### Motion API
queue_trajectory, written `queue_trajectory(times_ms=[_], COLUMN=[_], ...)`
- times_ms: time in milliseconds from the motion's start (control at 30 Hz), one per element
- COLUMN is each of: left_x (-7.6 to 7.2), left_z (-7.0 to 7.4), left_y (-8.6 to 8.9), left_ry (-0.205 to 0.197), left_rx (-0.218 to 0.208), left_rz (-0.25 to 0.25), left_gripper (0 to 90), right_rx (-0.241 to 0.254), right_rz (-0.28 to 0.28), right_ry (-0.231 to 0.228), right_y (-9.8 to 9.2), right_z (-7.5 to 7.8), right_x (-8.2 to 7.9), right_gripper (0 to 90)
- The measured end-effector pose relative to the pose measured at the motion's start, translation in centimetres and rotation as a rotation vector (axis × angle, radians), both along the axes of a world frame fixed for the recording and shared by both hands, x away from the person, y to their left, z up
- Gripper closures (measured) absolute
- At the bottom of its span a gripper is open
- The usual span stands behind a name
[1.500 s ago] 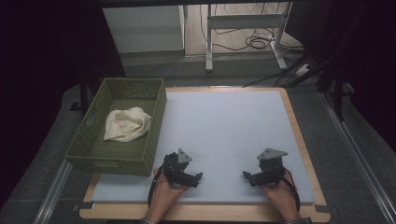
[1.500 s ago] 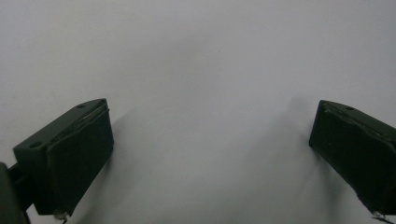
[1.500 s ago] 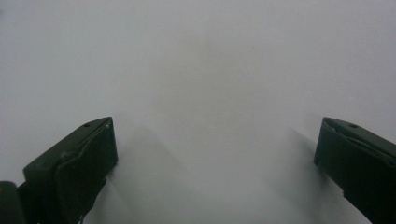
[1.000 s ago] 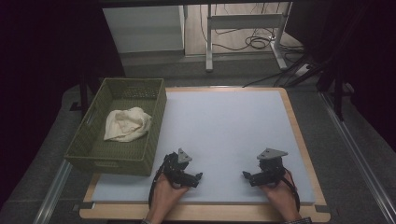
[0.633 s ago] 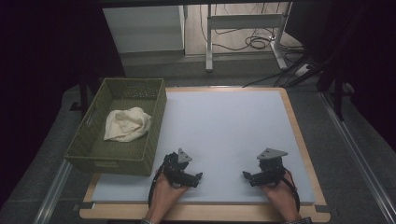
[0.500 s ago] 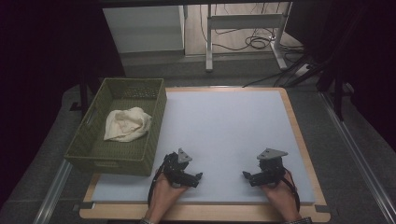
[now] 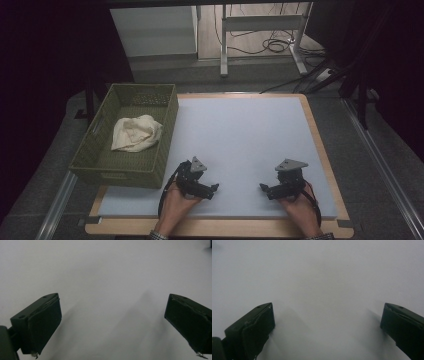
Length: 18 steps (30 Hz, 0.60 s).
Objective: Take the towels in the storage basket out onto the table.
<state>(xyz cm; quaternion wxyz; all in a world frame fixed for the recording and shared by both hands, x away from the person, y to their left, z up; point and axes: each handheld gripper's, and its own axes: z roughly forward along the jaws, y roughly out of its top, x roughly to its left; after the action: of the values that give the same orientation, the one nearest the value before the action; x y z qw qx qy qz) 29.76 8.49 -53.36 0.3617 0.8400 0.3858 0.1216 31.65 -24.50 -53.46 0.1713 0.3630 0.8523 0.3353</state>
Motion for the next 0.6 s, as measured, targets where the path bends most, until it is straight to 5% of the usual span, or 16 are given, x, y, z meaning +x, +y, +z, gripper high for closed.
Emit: queue_trajectory(times_ms=[600], left_x=[1.7], left_z=[2.1], left_y=[-1.3], left_ry=[0.004], left_rx=[0.004], left_rz=[-0.074], left_gripper=[1.8], right_rx=[-0.001], right_rz=[0.0], right_ry=[-0.002], right_y=[0.0], right_z=[0.0], right_x=[0.0], right_gripper=[0.0])
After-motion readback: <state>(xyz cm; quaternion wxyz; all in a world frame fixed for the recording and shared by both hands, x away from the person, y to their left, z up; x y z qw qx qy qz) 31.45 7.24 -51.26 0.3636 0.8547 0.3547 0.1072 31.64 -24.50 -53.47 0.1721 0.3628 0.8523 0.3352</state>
